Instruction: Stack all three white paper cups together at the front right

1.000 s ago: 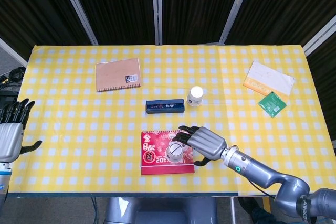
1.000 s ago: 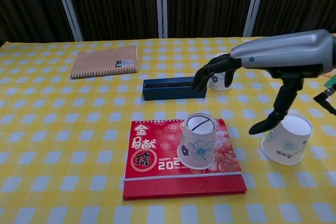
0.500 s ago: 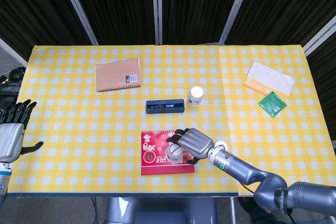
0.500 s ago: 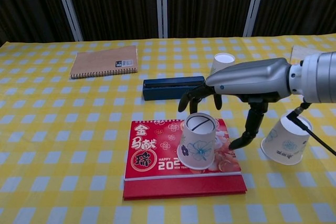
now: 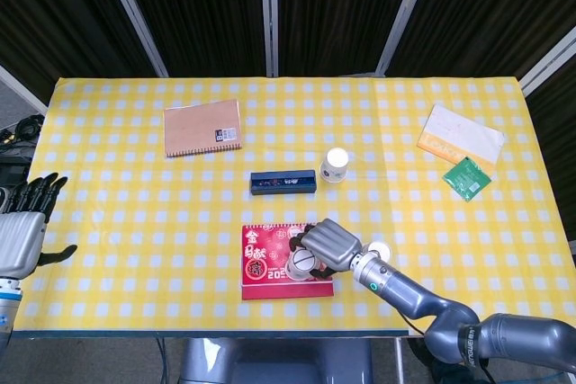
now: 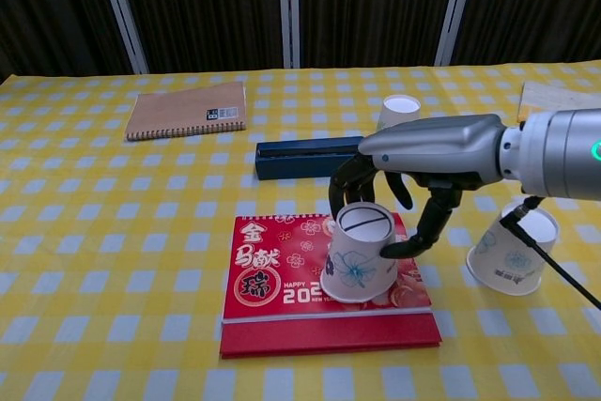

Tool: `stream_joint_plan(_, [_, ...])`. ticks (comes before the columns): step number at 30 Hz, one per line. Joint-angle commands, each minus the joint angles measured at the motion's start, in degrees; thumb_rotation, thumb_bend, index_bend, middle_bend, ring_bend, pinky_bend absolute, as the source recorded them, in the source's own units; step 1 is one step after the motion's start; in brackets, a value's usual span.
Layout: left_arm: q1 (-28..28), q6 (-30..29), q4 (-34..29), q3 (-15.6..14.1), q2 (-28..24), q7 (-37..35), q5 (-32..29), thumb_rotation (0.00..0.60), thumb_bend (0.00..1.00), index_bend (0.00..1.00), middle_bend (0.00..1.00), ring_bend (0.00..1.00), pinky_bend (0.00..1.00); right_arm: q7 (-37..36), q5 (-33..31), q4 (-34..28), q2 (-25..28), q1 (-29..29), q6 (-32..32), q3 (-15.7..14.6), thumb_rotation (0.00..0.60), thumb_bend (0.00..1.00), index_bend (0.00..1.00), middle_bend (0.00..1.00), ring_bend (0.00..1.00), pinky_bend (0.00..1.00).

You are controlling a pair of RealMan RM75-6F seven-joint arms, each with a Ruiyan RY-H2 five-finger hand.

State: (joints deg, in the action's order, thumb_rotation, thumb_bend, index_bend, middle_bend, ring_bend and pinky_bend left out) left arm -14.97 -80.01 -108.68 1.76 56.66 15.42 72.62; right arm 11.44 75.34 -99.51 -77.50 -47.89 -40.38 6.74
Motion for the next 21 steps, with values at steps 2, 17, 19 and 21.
stream_joint_plan(2, [0.1,0.4,-0.1,0.2,-0.1,-0.1,0.1,0.600,0.00,0.00,0.00,0.00,0.00,-1.8,0.8,-1.5,1.5,0.3,-1.3,0.6,0.600,0.25,0.40,0.47,0.37,0.53])
stream_joint_plan(17, [1.0,1.2,-0.8,0.1,-1.2,-2.4,3.5,0.600,0.00,0.00,0.00,0.00,0.00,-3.8,3.0,-13.9,24.8,9.9,-13.9,1.2,0.600,0.28,0.41,0.47,0.37,0.52])
stream_joint_plan(19, [1.2,0.8,-1.0,0.1,-1.3,-2.4,4.2,0.600,0.00,0.00,0.00,0.00,0.00,-4.5,4.1,-14.1,26.2,11.0,-14.1,0.2,0.600,0.29,0.41,0.47,0.37,0.52])
stream_joint_plan(21, [1.5,0.3,-1.0,0.1,-1.4,-2.1,5.0,0.600,0.00,0.00,0.00,0.00,0.00,-5.4,5.5,-14.2,27.4,12.1,-14.4,-1.0,0.600,0.28,0.41,0.46,0.37,0.52])
